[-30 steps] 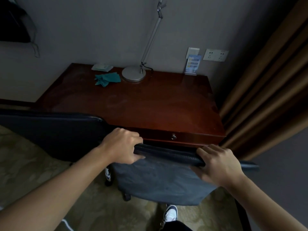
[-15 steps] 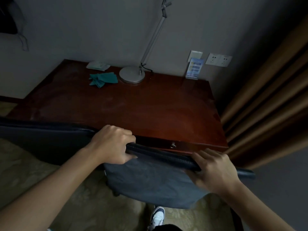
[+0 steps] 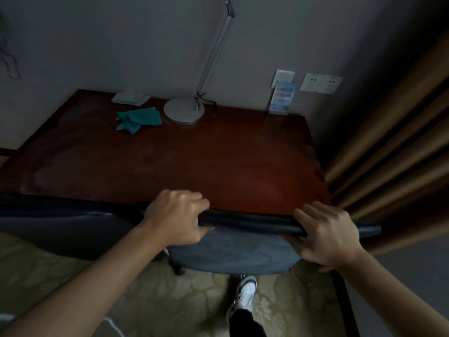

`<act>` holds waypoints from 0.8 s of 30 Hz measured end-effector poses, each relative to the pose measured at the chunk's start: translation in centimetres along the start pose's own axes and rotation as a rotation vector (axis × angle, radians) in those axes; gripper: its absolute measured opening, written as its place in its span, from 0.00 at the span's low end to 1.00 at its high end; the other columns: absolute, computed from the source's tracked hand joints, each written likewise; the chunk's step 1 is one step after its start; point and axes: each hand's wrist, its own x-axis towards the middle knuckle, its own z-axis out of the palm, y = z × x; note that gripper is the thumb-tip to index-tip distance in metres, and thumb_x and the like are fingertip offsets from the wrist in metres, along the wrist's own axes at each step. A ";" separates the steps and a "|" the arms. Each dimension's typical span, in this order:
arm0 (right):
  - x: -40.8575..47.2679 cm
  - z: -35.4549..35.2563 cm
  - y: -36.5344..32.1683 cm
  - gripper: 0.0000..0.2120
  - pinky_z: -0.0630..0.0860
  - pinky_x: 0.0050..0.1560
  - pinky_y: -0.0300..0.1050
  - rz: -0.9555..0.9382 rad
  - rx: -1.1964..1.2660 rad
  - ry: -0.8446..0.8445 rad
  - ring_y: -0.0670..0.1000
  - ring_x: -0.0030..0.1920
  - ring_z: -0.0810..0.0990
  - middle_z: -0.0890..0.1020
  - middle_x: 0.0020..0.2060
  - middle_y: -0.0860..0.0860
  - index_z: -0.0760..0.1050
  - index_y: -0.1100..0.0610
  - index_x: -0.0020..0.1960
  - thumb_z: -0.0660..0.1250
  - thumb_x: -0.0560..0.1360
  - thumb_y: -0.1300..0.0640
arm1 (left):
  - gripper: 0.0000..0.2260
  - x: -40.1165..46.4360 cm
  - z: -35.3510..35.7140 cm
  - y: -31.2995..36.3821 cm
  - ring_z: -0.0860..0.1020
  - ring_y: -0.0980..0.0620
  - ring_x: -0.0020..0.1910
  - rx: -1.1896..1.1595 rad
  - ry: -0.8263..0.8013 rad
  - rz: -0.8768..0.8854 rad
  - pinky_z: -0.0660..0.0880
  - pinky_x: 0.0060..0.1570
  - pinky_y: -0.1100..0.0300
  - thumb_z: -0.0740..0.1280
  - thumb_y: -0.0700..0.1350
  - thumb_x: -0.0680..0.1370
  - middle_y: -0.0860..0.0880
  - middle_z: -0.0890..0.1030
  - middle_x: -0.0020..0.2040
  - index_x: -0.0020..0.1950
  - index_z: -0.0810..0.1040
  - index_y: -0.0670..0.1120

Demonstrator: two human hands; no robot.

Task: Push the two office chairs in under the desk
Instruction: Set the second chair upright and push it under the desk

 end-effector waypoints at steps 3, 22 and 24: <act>-0.6 0.4 -0.1 0.16 0.70 0.29 0.45 0.018 0.004 0.019 0.55 0.29 0.74 0.74 0.29 0.50 0.71 0.55 0.34 0.71 0.66 0.43 | 0.16 -0.4 0.5 0.0 0.78 0.50 0.29 -0.008 -0.016 0.003 0.71 0.24 0.61 0.78 0.59 0.62 0.53 0.77 0.30 0.37 0.82 0.48; -0.7 -0.3 -0.8 0.19 0.60 0.29 0.40 0.107 -0.032 -0.103 0.52 0.30 0.73 0.75 0.29 0.49 0.71 0.55 0.35 0.72 0.64 0.41 | 0.19 -0.4 -0.7 1.2 0.80 0.48 0.40 0.050 -0.098 -0.114 0.72 0.33 0.57 0.73 0.64 0.66 0.53 0.80 0.39 0.44 0.82 0.50; -0.7 -0.3 -0.8 0.19 0.61 0.29 0.41 0.109 -0.040 -0.107 0.53 0.31 0.74 0.75 0.29 0.50 0.71 0.56 0.36 0.71 0.64 0.40 | 0.19 -0.3 -0.7 1.2 0.80 0.48 0.40 0.049 -0.087 -0.113 0.70 0.34 0.57 0.73 0.64 0.66 0.53 0.80 0.40 0.45 0.82 0.51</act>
